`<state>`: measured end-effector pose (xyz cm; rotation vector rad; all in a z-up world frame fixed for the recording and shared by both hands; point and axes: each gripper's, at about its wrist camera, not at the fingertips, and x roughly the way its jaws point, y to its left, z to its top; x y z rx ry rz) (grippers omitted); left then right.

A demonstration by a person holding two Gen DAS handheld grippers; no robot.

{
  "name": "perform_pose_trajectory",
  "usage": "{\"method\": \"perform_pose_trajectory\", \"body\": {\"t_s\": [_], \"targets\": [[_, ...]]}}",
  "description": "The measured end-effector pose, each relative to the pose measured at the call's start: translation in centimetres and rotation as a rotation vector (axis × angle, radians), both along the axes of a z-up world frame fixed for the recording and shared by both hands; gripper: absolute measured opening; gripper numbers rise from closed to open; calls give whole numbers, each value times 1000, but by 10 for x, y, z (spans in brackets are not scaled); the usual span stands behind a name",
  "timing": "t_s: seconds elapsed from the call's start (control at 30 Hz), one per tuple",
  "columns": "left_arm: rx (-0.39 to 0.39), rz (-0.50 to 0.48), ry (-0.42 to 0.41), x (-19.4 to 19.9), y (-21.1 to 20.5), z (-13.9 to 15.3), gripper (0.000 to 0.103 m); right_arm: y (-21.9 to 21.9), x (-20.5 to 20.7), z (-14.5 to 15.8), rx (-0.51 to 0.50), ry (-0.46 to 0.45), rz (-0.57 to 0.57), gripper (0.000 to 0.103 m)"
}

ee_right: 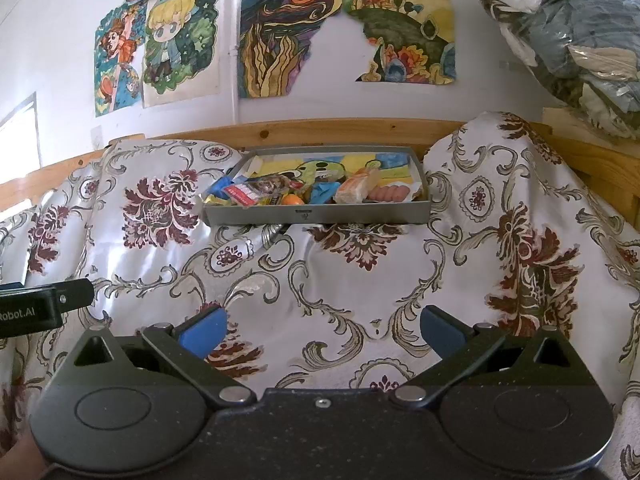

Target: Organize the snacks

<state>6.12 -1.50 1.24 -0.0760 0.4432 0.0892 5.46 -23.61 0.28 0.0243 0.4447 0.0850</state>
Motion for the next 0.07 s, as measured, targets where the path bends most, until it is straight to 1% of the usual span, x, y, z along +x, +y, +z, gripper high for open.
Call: {"method": "perform_pose_trajectory", "body": {"t_s": [0.07], "targets": [[3,1,0,0,0,0,103,0,-1,0,-1,1,0,102]]}}
